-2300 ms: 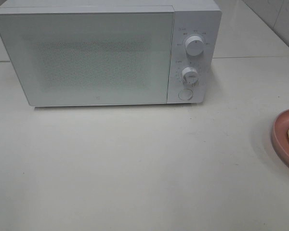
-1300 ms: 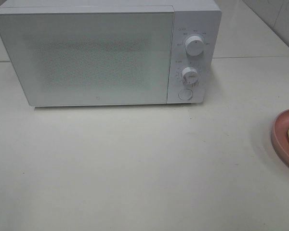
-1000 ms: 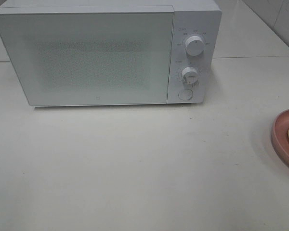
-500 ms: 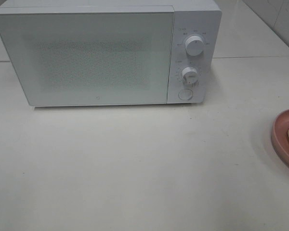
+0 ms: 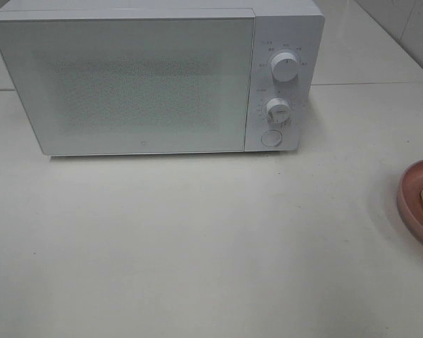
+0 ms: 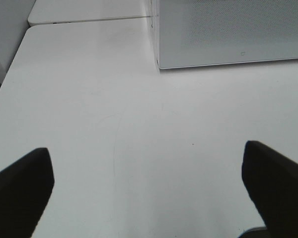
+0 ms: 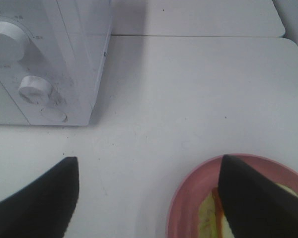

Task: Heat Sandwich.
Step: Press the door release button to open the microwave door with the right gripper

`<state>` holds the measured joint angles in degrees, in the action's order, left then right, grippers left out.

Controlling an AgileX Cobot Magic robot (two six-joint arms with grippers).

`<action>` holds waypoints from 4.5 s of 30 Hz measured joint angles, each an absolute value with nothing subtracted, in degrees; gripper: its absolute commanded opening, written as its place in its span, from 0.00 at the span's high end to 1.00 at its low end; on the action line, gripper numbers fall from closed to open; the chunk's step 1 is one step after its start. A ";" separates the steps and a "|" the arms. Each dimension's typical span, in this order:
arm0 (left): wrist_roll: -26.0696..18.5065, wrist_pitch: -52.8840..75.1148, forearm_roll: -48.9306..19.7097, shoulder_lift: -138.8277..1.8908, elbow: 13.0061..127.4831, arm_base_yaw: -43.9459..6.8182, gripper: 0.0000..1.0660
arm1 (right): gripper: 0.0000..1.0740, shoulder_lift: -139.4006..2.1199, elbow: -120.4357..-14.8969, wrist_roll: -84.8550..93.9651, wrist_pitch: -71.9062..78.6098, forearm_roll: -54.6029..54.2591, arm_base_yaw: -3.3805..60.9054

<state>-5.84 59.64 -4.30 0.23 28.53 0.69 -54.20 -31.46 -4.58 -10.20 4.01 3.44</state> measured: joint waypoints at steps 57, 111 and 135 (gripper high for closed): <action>-5.84 59.64 -4.30 0.23 28.53 0.69 0.08 | 0.30 -94.19 -24.12 22.46 59.07 -43.72 40.45; -5.84 59.64 -4.30 0.23 28.53 0.69 0.08 | 0.77 -97.12 -24.12 -69.10 60.45 -50.48 45.66; -5.84 59.64 -4.30 0.23 28.53 0.69 0.08 | 1.00 -100.27 -26.24 -73.40 54.20 -41.83 40.22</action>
